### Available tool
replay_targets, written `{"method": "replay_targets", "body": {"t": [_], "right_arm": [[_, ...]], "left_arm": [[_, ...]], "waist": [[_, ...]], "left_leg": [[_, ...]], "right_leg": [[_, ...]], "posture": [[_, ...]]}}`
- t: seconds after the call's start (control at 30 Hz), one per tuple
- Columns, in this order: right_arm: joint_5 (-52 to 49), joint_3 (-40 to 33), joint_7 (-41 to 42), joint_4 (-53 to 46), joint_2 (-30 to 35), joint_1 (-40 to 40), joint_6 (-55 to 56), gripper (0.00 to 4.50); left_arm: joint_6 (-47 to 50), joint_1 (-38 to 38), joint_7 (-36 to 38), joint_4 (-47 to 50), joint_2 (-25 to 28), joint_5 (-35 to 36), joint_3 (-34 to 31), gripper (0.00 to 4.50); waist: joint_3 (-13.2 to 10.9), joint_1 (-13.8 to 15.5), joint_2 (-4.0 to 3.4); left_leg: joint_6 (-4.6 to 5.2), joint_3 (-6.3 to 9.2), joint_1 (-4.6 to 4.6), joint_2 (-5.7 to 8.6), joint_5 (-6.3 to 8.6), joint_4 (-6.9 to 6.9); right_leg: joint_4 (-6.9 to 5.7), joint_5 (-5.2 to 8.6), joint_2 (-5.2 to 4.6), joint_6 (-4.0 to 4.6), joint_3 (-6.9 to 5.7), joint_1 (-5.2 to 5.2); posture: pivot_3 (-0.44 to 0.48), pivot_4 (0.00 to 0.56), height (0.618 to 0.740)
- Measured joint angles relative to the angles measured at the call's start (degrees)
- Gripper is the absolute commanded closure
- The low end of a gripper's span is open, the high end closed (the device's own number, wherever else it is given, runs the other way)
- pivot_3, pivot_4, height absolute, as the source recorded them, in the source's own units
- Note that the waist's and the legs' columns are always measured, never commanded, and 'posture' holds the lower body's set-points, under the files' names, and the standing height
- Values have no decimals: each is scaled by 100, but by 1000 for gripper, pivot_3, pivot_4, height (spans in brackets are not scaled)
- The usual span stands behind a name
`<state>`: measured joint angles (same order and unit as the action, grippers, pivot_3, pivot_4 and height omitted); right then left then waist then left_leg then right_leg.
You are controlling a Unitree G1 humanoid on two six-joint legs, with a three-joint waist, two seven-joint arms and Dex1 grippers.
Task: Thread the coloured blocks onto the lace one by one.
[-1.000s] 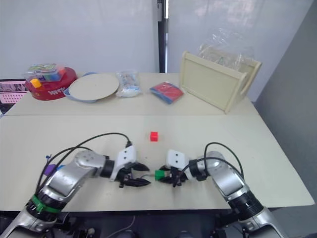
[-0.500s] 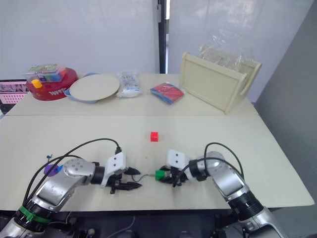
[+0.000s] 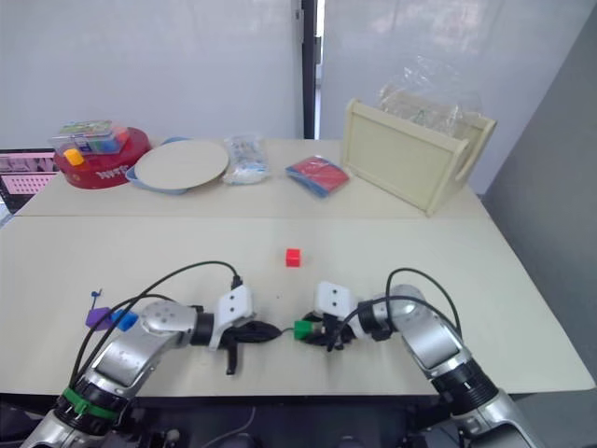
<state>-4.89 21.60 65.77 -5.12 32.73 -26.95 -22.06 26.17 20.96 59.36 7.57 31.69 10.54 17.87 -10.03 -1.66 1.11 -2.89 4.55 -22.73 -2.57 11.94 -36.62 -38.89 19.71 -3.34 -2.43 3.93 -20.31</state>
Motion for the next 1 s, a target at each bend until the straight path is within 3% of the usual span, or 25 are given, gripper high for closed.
{"method": "replay_targets", "body": {"t": [0.2,0.43,0.67,0.7,0.77,0.9,0.93,1.0], "right_arm": [[-4,-7,-7,2,4,2,-20,3241],[-6,10,-22,-47,-16,-4,-101,3241],[-112,-32,-91,-170,-44,-3,-434,3241],[-123,-39,-99,-188,-43,-3,-483,2236],[-126,-26,-130,-193,-43,32,-614,1621],[-287,-42,-119,-326,38,51,-832,255],[-329,-72,-120,-369,97,63,-879,27],[-391,-210,-139,-473,248,129,-975,27]], "left_arm": [[37,273,-26,-220,-269,-108,140,4500],[218,280,18,-95,-160,-110,107,4500],[518,247,211,369,305,251,-142,2389],[529,237,229,405,360,285,-178,2029],[534,223,256,425,402,301,-173,1397],[497,266,243,340,286,275,-46,1381],[477,331,224,283,174,258,39,1381],[376,452,195,174,-49,157,238,1381]], "waist": [[0,8,0],[0,5,1],[-1,-41,0],[-1,-45,0],[-4,-39,1],[-8,-24,-1],[-9,0,0],[-9,43,1]], "left_leg": [[0,0,0,1,0,0],[0,0,-1,0,0,0],[0,1,-5,-1,0,2],[0,1,-6,-1,0,2],[0,2,-11,-1,0,2],[0,1,-18,1,0,1],[0,1,-19,3,0,0],[0,1,-25,6,0,-1]], "right_leg": [[-1,0,0,0,0,0],[-1,0,0,0,0,-2],[0,0,1,0,0,-7],[2,0,1,0,0,-6],[3,0,1,0,-1,-10],[2,0,-1,0,-1,-16],[4,0,-2,0,-1,-17],[6,0,-6,-1,-1,-18]], "posture": [[0,150,740],[0,150,740],[0,150,740],[0,150,740],[0,150,740],[0,150,740],[0,150,740],[0,150,740]]}}
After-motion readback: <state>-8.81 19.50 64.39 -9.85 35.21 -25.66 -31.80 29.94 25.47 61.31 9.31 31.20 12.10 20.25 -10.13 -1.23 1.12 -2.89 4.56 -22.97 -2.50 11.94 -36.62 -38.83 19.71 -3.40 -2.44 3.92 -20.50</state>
